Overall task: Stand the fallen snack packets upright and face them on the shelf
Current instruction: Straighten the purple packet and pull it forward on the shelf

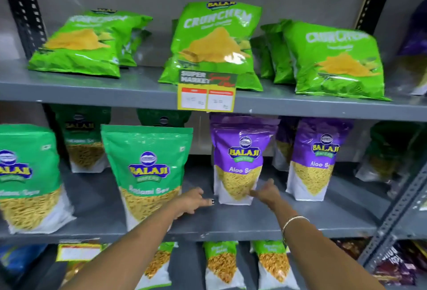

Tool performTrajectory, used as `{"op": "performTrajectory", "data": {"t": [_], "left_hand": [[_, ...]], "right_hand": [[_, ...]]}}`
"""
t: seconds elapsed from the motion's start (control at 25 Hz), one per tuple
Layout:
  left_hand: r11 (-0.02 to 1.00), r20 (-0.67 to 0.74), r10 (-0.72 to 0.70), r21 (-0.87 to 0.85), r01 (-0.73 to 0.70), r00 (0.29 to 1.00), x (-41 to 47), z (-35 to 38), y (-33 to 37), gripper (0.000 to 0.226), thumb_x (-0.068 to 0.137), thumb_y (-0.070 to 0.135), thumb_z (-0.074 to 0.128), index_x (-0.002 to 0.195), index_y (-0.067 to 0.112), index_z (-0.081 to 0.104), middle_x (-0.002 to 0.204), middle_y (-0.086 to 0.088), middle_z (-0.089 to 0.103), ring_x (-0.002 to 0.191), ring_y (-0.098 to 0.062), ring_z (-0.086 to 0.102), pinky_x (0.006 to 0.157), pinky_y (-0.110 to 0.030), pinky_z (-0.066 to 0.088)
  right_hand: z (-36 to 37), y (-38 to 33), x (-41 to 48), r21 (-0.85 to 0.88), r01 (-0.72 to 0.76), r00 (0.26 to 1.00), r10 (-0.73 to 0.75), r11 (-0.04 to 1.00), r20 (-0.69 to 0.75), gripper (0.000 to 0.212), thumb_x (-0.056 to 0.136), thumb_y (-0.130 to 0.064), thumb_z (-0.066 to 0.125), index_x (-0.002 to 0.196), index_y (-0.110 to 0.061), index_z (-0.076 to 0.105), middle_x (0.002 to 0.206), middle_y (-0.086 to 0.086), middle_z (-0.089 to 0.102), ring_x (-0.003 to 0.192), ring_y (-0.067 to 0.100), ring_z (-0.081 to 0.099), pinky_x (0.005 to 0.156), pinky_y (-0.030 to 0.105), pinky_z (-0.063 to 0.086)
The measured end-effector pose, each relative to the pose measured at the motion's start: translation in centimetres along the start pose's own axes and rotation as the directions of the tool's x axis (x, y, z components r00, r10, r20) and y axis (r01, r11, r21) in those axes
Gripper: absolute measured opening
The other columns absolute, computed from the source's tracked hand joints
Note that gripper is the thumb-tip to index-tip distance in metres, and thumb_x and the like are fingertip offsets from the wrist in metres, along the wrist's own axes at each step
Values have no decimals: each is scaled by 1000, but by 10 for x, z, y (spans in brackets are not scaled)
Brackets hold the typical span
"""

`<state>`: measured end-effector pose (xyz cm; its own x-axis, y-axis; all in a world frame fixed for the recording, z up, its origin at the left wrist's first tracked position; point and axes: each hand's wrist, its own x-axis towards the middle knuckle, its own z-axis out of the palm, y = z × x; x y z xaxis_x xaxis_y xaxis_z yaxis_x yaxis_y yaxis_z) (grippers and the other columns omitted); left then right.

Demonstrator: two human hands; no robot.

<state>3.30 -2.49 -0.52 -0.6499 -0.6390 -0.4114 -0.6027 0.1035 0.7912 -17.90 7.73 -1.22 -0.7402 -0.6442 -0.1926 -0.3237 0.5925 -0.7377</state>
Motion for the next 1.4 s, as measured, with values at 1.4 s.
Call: {"op": "performTrajectory", "data": {"t": [1.4], "left_hand": [[996,-422,71,75,-44,904,-7,78,24,59,65,30,81,115,6,61,123,-12,66,113,-28,62,95,-36,51]], "right_hand": [[-32,41,-23,325,124,894,-248,937,373,75,68,-4,79,132,-3,40,128,9,57,119,24,53,103,37,43]]}}
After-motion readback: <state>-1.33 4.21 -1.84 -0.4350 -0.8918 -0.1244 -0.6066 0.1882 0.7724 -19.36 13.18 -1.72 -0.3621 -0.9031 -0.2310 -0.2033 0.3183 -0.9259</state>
